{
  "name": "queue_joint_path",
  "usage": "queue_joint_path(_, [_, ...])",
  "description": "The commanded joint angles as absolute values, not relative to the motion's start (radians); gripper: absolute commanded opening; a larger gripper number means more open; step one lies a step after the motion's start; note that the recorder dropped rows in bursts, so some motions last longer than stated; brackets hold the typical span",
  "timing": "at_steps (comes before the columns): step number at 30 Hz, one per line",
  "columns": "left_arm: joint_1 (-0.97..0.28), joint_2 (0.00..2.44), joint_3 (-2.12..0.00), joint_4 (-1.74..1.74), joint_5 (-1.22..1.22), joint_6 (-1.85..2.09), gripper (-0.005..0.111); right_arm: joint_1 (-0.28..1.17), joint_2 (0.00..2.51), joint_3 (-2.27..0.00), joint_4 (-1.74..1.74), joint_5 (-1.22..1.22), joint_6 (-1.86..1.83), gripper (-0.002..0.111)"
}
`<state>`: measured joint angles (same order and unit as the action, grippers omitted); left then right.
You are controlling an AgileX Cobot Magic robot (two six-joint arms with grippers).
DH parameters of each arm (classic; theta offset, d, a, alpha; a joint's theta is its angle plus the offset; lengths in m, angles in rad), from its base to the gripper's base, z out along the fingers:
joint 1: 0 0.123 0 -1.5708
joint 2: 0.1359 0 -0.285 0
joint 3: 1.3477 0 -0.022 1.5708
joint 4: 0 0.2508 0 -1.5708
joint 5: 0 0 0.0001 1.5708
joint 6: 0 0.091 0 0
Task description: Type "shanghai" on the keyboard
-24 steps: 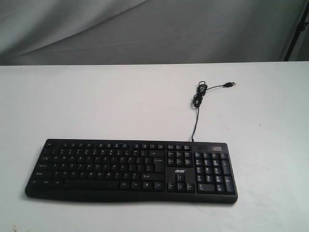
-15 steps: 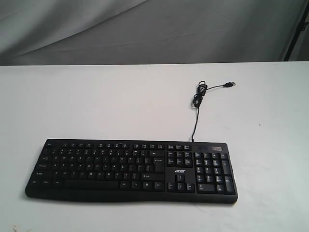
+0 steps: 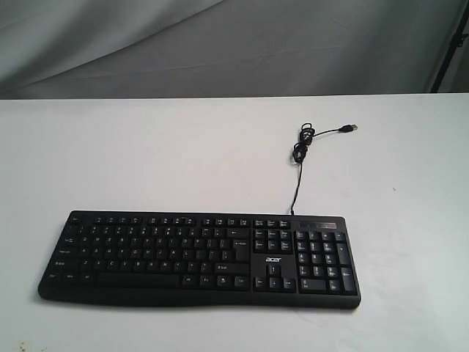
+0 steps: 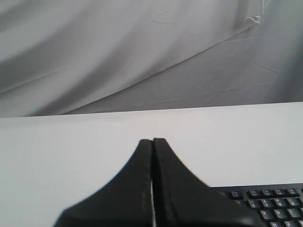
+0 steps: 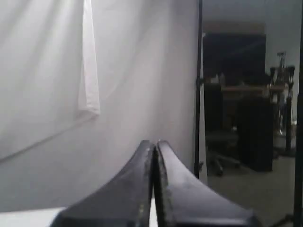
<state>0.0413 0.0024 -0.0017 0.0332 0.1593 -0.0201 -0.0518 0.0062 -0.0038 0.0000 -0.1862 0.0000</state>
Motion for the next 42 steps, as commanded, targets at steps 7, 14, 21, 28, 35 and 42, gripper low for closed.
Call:
queue_joint_path(7, [0.035,0.0,0.0,0.026,0.154,-0.023,0.0,-0.059,0.0,0.0,0.011,-0.839,0.429,0.0])
queue_joint_path(14, [0.035,0.0,0.0,0.026,0.154,-0.023,0.0,-0.059,0.196,-0.373,-0.268,-0.322,0.743,0.0])
queue_joint_path(21, [0.035,0.0,0.0,0.026,0.154,-0.023,0.0,-0.012,0.542,-0.691,-0.841,-0.312,1.15,0.0])
queue_joint_path(28, [0.035,0.0,0.0,0.026,0.154,-0.023,0.0,-0.007,0.873,-0.993,-1.51,-0.063,1.562,0.0])
queue_joint_path(35, [0.035,0.0,0.0,0.026,0.154,-0.023,0.0,-0.01,1.115,-1.166,-1.744,0.316,1.236,0.0])
queue_joint_path(42, [0.035,0.0,0.0,0.026,0.154,-0.023,0.0,-0.047,1.289,-1.433,-1.283,0.764,0.702,0.0])
